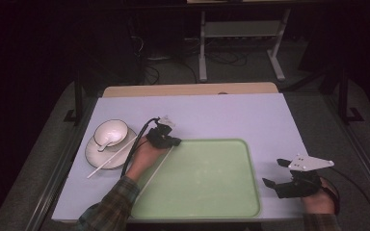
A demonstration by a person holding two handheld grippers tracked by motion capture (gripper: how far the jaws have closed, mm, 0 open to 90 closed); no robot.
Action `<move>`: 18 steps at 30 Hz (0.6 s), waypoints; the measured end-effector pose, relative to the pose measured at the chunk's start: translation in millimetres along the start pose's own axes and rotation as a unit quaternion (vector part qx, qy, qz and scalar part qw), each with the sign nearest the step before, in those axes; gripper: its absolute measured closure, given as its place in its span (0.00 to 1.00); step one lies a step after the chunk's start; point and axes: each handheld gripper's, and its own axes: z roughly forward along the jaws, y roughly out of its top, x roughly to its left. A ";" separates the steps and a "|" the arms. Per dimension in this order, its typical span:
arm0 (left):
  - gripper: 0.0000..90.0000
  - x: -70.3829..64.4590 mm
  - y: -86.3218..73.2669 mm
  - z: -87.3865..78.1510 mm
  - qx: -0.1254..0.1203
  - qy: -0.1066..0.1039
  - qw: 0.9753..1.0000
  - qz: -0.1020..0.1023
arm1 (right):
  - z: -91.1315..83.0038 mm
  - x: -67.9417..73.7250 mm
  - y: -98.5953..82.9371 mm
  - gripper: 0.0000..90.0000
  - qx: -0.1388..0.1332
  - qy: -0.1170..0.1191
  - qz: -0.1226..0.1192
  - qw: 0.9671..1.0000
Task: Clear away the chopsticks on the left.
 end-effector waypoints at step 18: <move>1.00 -2.1 -24.3 -25.3 0.001 0.009 1.000 -0.021 | -0.1 0.4 -0.2 0.15 0.000 0.000 0.000 1.000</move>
